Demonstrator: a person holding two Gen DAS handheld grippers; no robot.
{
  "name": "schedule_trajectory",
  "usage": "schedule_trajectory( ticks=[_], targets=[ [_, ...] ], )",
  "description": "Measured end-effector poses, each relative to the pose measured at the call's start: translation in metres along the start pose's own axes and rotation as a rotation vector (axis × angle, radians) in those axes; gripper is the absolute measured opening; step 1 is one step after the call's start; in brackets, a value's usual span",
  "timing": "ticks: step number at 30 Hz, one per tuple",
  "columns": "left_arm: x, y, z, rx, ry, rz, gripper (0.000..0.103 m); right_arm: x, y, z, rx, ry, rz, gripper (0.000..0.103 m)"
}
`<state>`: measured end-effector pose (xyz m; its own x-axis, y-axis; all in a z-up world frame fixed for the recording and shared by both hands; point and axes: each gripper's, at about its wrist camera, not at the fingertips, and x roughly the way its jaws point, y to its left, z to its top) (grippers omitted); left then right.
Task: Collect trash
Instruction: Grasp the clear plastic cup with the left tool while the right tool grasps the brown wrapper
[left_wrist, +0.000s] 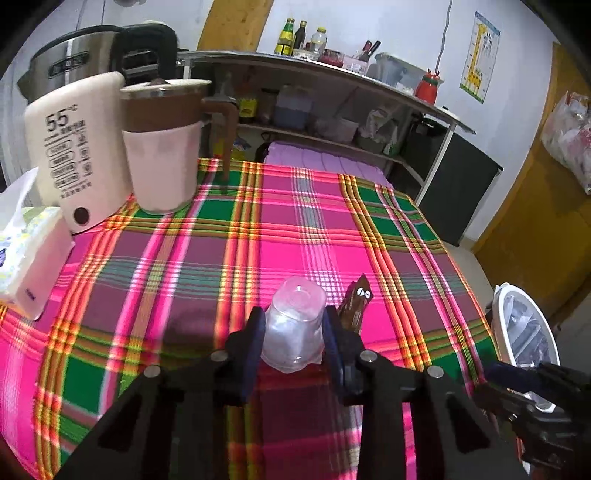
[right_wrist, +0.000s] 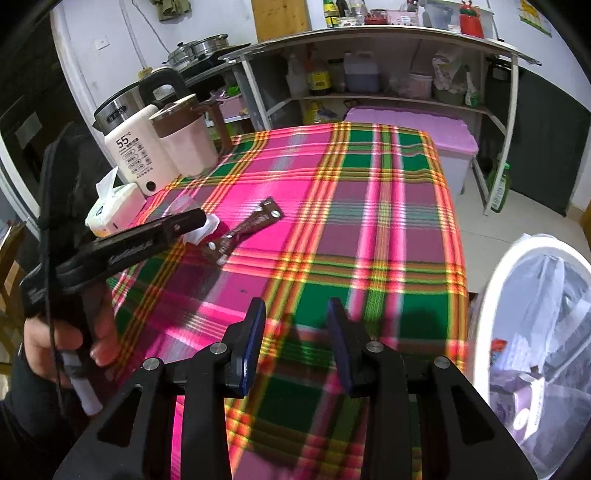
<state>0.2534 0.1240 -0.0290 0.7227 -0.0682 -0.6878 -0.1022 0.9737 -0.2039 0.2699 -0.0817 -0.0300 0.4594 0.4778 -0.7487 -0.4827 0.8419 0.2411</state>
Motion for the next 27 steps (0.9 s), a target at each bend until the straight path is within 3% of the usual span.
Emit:
schedule_trajectory(
  ticks=[11, 23, 25, 27],
  targets=[
    [-0.035, 0.036, -0.008, -0.035, -0.052, 0.036, 0.033, 0.044, 0.033, 0.031, 0.017, 0.028, 0.041, 0.036],
    [-0.040, 0.053, -0.015, -0.056, -0.059, 0.031, 0.033, 0.092, 0.036, 0.056, 0.148, 0.061, 0.033, 0.035],
    [-0.040, 0.052, -0.015, -0.055, -0.059, 0.030, 0.033, 0.093, 0.038, 0.057, 0.134, 0.060, -0.003, 0.032],
    [-0.040, 0.052, -0.015, -0.051, -0.059, 0.029, 0.033, 0.091, 0.038, 0.056, 0.124, 0.049, -0.010, 0.020]
  ],
)
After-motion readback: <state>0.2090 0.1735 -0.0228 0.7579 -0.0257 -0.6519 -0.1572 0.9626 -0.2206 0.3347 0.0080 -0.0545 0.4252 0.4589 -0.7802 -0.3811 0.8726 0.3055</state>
